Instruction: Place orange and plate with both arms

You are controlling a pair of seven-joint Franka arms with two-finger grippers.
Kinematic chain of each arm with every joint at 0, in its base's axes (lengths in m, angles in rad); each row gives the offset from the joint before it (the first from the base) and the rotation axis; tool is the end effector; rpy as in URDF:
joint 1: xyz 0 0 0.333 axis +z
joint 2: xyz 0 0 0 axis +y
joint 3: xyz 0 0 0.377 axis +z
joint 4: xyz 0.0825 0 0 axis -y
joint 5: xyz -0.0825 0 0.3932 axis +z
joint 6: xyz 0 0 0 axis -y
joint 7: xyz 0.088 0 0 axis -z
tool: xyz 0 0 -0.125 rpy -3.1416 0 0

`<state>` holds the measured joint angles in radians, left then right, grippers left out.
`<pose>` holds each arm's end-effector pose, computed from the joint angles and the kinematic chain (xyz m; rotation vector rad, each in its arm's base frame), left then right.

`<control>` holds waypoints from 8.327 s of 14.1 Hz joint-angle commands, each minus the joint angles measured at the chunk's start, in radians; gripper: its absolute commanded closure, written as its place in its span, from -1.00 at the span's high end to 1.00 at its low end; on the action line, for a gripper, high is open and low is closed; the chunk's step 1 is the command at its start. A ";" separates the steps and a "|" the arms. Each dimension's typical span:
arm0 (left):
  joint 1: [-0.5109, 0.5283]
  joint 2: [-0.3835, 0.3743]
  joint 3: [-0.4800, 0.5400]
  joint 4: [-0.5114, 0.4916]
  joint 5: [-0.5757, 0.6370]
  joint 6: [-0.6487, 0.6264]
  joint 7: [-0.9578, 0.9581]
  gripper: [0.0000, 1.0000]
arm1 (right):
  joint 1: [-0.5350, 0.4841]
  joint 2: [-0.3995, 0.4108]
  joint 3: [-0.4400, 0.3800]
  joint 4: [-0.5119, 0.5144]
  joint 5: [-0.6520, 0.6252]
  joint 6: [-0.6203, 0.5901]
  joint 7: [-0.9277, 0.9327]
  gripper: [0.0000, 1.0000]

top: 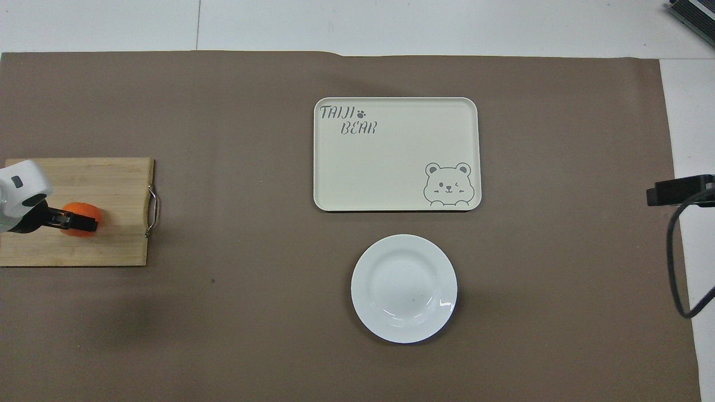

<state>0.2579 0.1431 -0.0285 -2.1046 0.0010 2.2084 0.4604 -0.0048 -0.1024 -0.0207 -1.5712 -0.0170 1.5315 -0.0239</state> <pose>0.5614 0.1315 0.3841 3.1038 -0.3607 -0.0560 0.5217 -0.0163 0.7193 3.1237 -0.0043 0.0973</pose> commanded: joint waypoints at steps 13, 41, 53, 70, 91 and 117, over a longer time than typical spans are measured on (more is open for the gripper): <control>-0.005 0.007 -0.016 0.170 0.004 -0.166 -0.069 -1.00 | -0.003 -0.011 0.005 -0.013 0.015 -0.036 0.016 1.00; -0.696 -0.070 -0.031 0.376 -0.038 -0.402 -1.055 -1.00 | -0.017 -0.059 -0.008 -0.107 0.124 -0.039 0.009 1.00; -1.065 0.056 -0.031 0.301 -0.030 -0.170 -1.444 -1.00 | -0.047 -0.066 -0.030 -0.136 0.243 -0.027 0.007 1.00; -1.221 0.190 -0.030 0.201 -0.003 0.097 -1.556 -0.77 | -0.162 -0.086 -0.041 -0.286 0.517 0.029 -0.281 1.00; -0.676 0.018 -0.013 0.247 -0.013 -0.110 -0.963 1.00 | -0.193 -0.053 -0.041 -0.820 0.862 0.200 -0.835 1.00; -0.266 -0.172 -0.010 0.442 -0.015 -0.582 -0.325 1.00 | 0.112 0.062 -0.039 -1.090 1.292 0.524 -0.930 1.00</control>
<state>-0.0143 -0.0396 -0.0329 -1.6879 -0.0249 1.6440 0.1246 0.0808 -0.0488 -0.0602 -2.6602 1.2334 2.0184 -0.9723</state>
